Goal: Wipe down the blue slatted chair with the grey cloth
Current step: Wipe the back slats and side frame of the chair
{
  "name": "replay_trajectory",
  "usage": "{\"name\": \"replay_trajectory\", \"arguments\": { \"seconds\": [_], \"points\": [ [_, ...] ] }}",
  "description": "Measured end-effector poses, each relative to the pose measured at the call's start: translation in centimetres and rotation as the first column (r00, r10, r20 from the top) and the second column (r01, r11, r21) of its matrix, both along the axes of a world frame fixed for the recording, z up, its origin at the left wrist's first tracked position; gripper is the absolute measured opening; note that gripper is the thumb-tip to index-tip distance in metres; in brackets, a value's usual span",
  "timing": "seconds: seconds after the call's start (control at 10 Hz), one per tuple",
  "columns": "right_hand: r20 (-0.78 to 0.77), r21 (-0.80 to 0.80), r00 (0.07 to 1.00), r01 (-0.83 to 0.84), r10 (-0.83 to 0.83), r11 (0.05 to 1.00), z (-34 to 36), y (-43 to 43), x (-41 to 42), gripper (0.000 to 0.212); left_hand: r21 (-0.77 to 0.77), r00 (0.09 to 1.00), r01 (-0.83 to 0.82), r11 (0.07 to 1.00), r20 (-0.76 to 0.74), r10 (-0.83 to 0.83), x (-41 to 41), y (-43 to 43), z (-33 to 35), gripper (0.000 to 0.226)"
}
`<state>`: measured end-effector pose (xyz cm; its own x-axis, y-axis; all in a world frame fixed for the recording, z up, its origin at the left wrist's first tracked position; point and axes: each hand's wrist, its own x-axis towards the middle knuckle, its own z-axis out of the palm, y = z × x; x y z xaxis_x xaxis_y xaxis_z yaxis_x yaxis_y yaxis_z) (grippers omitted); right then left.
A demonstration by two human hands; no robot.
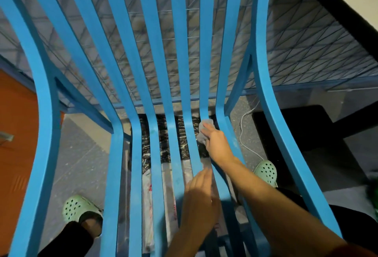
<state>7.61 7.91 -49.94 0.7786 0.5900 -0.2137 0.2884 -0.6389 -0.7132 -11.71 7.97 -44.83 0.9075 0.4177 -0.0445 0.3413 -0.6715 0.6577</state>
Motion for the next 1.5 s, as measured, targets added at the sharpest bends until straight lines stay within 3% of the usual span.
{"name": "replay_trajectory", "arguments": {
  "seconds": [0.1, 0.2, 0.3, 0.5, 0.8, 0.9, 1.0, 1.1, 1.3, 1.5],
  "points": [
    [0.006, -0.003, 0.999, -0.053, 0.053, 0.999, 0.4, 1.3, 1.8, 0.048, 0.085, 1.0, 0.01, 0.996, -0.01, -0.009, 1.0, 1.0, 0.9, 0.059],
    [-0.036, 0.009, 0.999, -0.015, 0.016, 1.0, 0.8, 0.7, 0.8, 0.058, 0.05, 0.939, 0.113, 0.992, -0.331, -0.09, 3.0, 3.3, 2.7, 0.065],
    [0.025, 0.022, 0.998, -0.054, 0.054, 0.998, 1.5, -1.3, -1.5, 0.052, 0.099, 0.9, 0.194, 0.976, -0.415, -0.137, 4.5, 4.7, 1.8, 0.066],
    [0.04, 0.014, 0.999, 0.007, -0.007, 1.0, 1.4, -6.3, -8.1, 0.053, -0.032, 0.844, 0.208, 0.978, -0.5, -0.196, 5.4, 4.4, 0.9, 0.065],
    [0.013, -0.065, 0.998, -0.067, 0.068, 0.996, 1.3, 0.1, 0.6, 0.049, -0.049, 0.794, 0.28, 0.959, -0.55, -0.26, 5.6, 5.2, 1.6, 0.072],
    [-0.002, -0.072, 0.998, -0.067, 0.067, 0.995, 1.3, 0.8, 1.3, 0.05, -0.131, 0.818, 0.237, 0.963, -0.508, -0.271, 5.7, 5.9, 1.7, 0.073],
    [0.009, -0.044, 0.998, -0.059, 0.06, 0.997, 1.9, -1.1, -1.1, 0.05, -0.203, 0.928, 0.105, 0.974, -0.333, -0.169, 5.9, 6.2, 2.7, 0.071],
    [0.014, 0.028, 0.998, -0.056, 0.055, 0.998, 2.8, -4.4, -5.4, 0.051, -0.338, 0.976, 0.01, 0.941, -0.2, -0.082, 6.2, 5.4, 3.3, 0.066],
    [-0.021, 0.186, 0.979, 0.201, -0.201, 0.962, 5.1, -8.9, -10.7, 0.042, -0.509, 0.981, -0.136, 0.85, -0.187, 0.045, 6.1, 0.6, 4.1, 0.038],
    [-0.095, 0.152, 0.968, 0.244, -0.232, 0.958, 5.5, -9.4, -8.5, 0.04, -0.528, 0.981, -0.192, 0.827, -0.104, 0.162, 3.2, -0.6, 5.2, 0.027]
  ]
}}
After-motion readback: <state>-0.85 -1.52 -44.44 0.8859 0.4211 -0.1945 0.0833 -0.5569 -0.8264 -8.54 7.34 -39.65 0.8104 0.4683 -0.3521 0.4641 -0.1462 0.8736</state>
